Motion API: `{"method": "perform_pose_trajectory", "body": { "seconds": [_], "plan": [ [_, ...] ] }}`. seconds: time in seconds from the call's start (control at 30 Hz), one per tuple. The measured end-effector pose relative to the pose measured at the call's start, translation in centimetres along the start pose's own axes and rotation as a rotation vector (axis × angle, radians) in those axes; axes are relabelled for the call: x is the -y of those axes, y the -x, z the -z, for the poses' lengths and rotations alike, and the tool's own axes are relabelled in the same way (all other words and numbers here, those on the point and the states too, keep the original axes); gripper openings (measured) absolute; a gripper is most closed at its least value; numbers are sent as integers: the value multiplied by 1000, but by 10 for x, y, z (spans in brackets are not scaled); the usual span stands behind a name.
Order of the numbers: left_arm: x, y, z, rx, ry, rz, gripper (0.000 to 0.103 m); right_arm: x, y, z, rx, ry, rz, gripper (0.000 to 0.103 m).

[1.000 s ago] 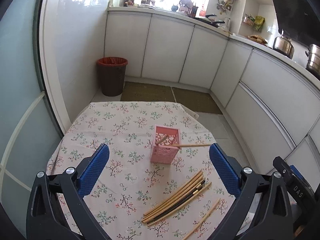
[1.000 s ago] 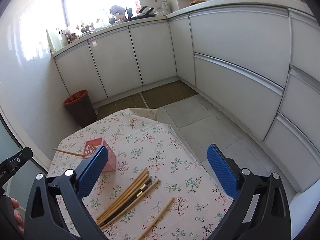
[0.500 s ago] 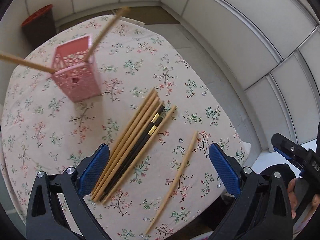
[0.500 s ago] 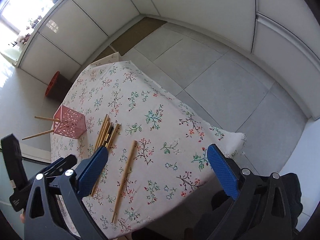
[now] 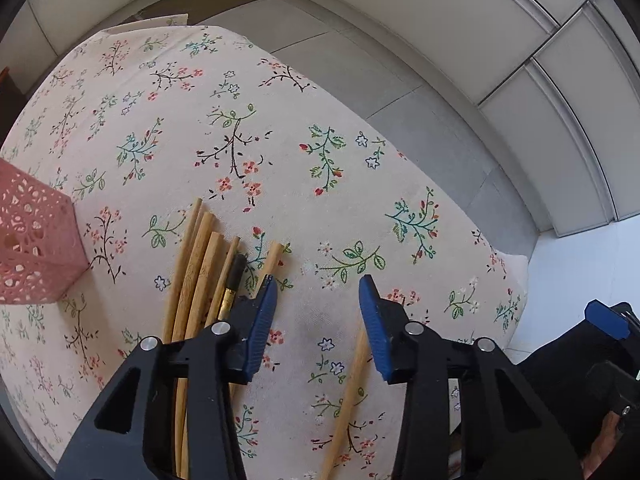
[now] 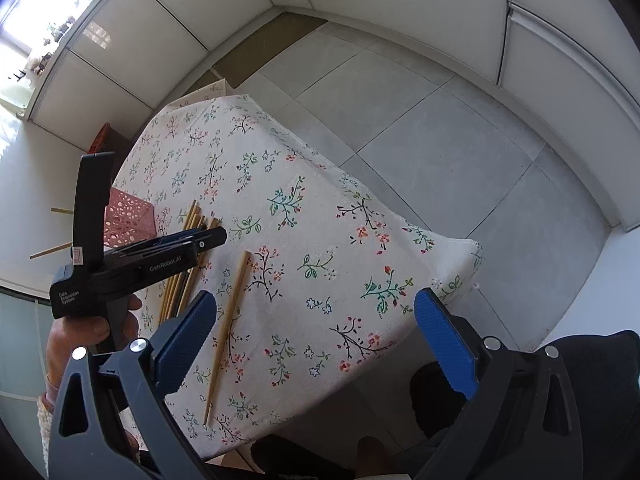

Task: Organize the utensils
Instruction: 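Move the left tool to the remaining chopsticks and close it on one, then close the right tool on a loose chopstick while the left tool holds its chopstick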

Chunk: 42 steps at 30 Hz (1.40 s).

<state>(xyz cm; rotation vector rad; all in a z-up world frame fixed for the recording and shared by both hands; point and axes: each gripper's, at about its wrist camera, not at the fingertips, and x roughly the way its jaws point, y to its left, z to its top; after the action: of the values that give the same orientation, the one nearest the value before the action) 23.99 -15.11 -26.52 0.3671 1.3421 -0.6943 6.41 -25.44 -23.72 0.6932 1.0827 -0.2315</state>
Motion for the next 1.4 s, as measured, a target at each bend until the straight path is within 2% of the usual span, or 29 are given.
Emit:
{"method": "perform_pose_trajectory", "body": {
  "seconds": [0.07, 0.2, 0.3, 0.33, 0.4, 0.47, 0.6, 0.73, 0.83, 0.93, 1.0, 1.1, 1.13, 1.17, 1.2, 1.23, 1.27, 1.33, 1.4],
  "plan": [
    [-5, -3, -2, 0, -6, -37, 39, -1, -5, 1, -19, -1, 0, 96],
    [-13, -7, -4, -4, -4, -10, 39, -3, -15, 2, -50, -7, 8, 96],
    [-12, -20, -5, -40, -16, -7, 38, -8, -23, 4, -87, -9, 0, 96],
    [-13, -23, -4, -38, -23, -18, 35, -10, -26, 4, -99, -7, 0, 96],
    [-12, -21, -2, -17, -37, -71, 11, -14, -31, 7, -112, -3, 6, 96],
    [-19, -19, 1, 5, -14, -62, 7, -17, -34, 8, -123, -3, 12, 96],
    [-29, -7, 16, 54, 11, -64, 6, -23, -43, 9, -142, -21, 19, 96],
    [-38, 32, 45, 117, 22, -63, 6, -34, -63, 3, -177, -74, 39, 95],
    [-44, 65, 71, 172, 28, -70, 6, -54, -81, -4, -218, -63, 77, 77],
    [-48, 100, 90, 248, 41, -72, 6, -81, -100, -7, -230, -37, 145, 68],
    [-51, 123, 105, 304, 51, -75, 6, -92, -115, -6, -255, -28, 191, 59],
    [-55, 147, 119, 361, 61, -108, 6, -107, -136, -3, -289, -28, 234, 53],
    [-53, 154, 125, 372, 65, -115, 6, -114, -138, -2, -268, -17, 270, 52],
    [-54, 163, 130, 390, 70, -125, 6, -121, -140, 0, -258, -3, 267, 44],
    [-55, 170, 134, 411, 76, -130, 6, -127, -142, 1, -253, 12, 284, 31],
    [-56, 175, 138, 428, 85, -127, 6, -131, -145, 2, -256, 14, 276, 19],
    [-59, 182, 143, 449, 98, -124, 6, -132, -144, 3, -248, 5, 281, 12],
    [-63, 190, 153, 483, 140, -115, 6, -130, -144, 4, -243, -11, 250, 8],
    [-64, 195, 162, 507, 176, -112, 6, -123, -139, 4, -242, -27, 169, 8]
  ]
}}
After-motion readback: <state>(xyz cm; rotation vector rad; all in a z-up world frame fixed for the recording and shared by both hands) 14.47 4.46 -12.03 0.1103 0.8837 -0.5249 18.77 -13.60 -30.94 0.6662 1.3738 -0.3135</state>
